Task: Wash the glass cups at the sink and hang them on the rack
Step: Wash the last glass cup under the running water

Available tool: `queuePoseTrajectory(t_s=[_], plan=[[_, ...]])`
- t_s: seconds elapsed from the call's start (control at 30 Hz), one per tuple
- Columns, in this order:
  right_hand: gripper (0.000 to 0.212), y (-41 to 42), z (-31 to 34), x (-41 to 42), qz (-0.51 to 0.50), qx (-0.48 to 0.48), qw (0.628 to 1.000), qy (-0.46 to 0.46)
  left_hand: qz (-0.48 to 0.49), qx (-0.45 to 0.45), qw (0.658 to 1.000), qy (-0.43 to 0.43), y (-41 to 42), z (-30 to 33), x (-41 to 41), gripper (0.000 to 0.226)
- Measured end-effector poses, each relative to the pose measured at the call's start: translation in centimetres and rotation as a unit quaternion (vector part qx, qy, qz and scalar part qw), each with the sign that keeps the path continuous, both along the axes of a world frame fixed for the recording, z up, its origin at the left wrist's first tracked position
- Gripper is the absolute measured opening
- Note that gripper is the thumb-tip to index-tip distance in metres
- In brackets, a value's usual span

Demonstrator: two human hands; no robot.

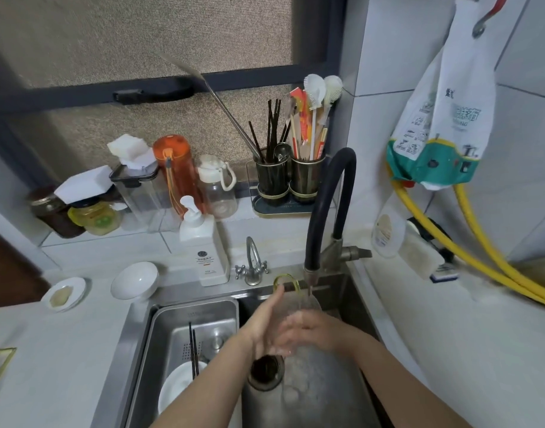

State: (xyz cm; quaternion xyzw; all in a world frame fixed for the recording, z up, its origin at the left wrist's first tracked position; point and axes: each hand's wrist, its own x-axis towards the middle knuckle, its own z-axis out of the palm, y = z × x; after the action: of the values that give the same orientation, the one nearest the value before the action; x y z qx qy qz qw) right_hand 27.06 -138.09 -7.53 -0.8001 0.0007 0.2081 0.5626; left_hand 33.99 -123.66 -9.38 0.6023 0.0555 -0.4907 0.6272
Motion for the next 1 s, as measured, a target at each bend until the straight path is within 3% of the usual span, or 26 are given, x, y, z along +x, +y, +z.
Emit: queuePoseTrajectory(t_s=[0.07, 0.17, 0.3, 0.53, 0.67, 0.83, 0.93, 1.0], plan=[[0.014, 0.2, 0.3, 0.3, -0.067, 0.000, 0.997, -0.045, 0.039, -0.048, 0.998, 0.013, 0.0, -0.3, -0.4, 0.061], [0.011, 0.3, -0.1, 0.2, -0.104, 0.044, 0.993, -0.018, 0.073, -0.057, 0.996, 0.000, -0.8, -0.2, -1.1, 0.046], [0.051, 0.0, 0.5, -0.6, 0.039, -0.043, 0.998, -0.001, 0.047, 0.006, 0.999, -0.002, -1.5, 0.0, -0.5, 0.047], [0.076, -0.8, 0.4, -0.3, 0.035, -0.039, 0.997, 0.049, 0.026, 0.025, 0.999, 0.024, -2.2, 0.3, -0.7, 0.058], [0.059, -0.9, 0.4, -0.5, 0.010, -0.048, 0.998, 0.043, 0.023, 0.026, 0.999, 0.035, -2.6, 0.3, -1.1, 0.060], [0.068, -0.7, 1.1, -0.6, -0.013, 0.049, 0.999, 0.022, 0.043, 0.038, 0.998, 0.013, -2.3, 0.4, -0.8, 0.058], [0.036, -1.0, 1.4, -1.1, -0.017, 0.029, 0.999, 0.016, 0.048, 0.038, 0.998, 0.023, -2.0, 0.9, -0.5, 0.057], [0.014, -1.3, 1.5, -1.3, -0.011, -0.061, 0.998, -0.024, 0.048, 0.033, 0.997, 0.043, -1.5, 1.0, -0.5, 0.066]])
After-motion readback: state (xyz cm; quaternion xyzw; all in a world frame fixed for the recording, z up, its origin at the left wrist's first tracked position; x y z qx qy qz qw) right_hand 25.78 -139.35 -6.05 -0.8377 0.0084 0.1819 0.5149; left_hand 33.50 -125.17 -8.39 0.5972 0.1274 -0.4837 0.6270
